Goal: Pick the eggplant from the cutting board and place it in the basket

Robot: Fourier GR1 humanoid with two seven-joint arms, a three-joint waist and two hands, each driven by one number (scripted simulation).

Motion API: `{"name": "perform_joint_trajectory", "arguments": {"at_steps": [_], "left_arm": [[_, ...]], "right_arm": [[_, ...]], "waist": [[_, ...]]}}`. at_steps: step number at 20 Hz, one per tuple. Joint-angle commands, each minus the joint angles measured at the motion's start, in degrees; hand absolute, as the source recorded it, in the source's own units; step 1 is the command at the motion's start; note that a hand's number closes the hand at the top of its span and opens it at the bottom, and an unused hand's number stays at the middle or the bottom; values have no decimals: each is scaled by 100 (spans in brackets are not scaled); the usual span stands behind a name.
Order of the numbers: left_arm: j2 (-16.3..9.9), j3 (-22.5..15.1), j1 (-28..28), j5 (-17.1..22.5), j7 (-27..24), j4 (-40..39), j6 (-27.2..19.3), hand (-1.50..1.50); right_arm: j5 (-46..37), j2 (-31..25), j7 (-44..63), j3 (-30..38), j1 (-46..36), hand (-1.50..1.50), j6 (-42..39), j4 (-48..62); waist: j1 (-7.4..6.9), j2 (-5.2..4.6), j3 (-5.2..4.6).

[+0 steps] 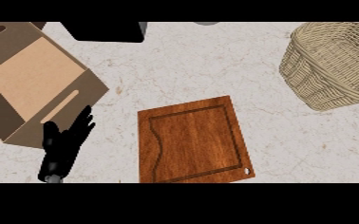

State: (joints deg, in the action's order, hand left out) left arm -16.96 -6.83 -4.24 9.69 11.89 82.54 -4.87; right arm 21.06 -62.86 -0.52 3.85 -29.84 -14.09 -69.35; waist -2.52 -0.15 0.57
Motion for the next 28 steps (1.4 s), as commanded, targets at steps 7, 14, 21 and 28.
{"name": "perform_joint_trajectory", "arguments": {"at_steps": [7,14,21,28], "left_arm": [[-23,16,-196,-23,403,-57,68,0],[158,-110,-271,-215,354,37,-27,0],[82,44,-230,-85,225,-157,165,0],[358,-104,119,-374,369,-360,-126,0]], "right_arm": [[-269,757,-641,-42,-1011,150,-715,2283],[-1016,1309,-1577,-198,-1531,150,-522,3540],[-2260,690,-2462,-684,-1454,-150,201,4158],[-2445,710,-2870,-515,-2316,-150,106,4967]], "waist": [[49,-39,-50],[7,-54,-46],[-62,-108,-39],[-34,-110,-42]]}}
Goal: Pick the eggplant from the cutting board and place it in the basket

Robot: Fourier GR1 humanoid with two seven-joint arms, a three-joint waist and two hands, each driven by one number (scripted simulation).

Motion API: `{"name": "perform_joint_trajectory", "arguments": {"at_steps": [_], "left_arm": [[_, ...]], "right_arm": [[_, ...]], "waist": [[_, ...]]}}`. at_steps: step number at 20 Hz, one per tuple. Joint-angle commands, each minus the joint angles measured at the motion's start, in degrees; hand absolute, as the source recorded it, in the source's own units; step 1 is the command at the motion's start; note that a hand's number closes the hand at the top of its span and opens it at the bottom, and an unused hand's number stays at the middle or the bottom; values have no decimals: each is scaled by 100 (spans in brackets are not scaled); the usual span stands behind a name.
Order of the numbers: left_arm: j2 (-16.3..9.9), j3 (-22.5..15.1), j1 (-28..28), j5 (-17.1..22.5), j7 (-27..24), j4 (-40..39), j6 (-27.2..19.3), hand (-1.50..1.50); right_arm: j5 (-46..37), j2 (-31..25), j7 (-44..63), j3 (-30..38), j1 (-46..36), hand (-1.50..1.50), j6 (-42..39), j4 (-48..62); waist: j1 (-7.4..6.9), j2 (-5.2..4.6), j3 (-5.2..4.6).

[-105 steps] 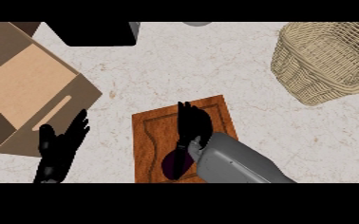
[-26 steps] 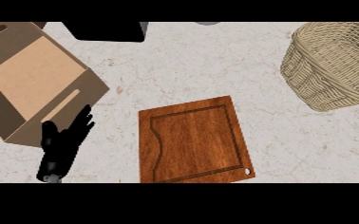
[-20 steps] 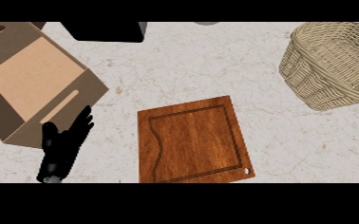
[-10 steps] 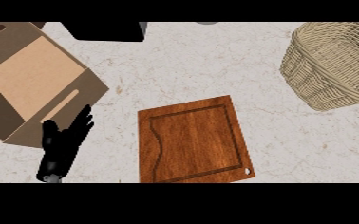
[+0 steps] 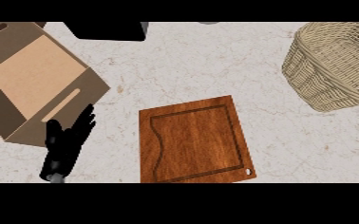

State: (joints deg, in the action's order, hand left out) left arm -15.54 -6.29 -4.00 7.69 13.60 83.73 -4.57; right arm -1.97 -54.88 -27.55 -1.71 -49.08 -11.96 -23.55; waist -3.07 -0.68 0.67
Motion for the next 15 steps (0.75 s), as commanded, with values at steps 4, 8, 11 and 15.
{"name": "perform_joint_trajectory", "arguments": {"at_steps": [4,8,11,15], "left_arm": [[-9,90,44,113,227,-471,175,0],[20,74,-13,112,283,-276,152,0],[49,-54,-140,-24,263,-208,119,0],[141,-80,-216,-80,26,-363,108,0]], "right_arm": [[58,-205,-238,354,-583,-150,-380,832],[356,-496,-154,738,-591,-150,-686,1317],[362,-808,-71,836,-611,-150,-616,1528],[416,-1233,-74,934,-513,-150,-977,1716]], "waist": [[35,-52,-53],[40,-59,-45],[-13,-87,-38],[3,-111,-34]]}}
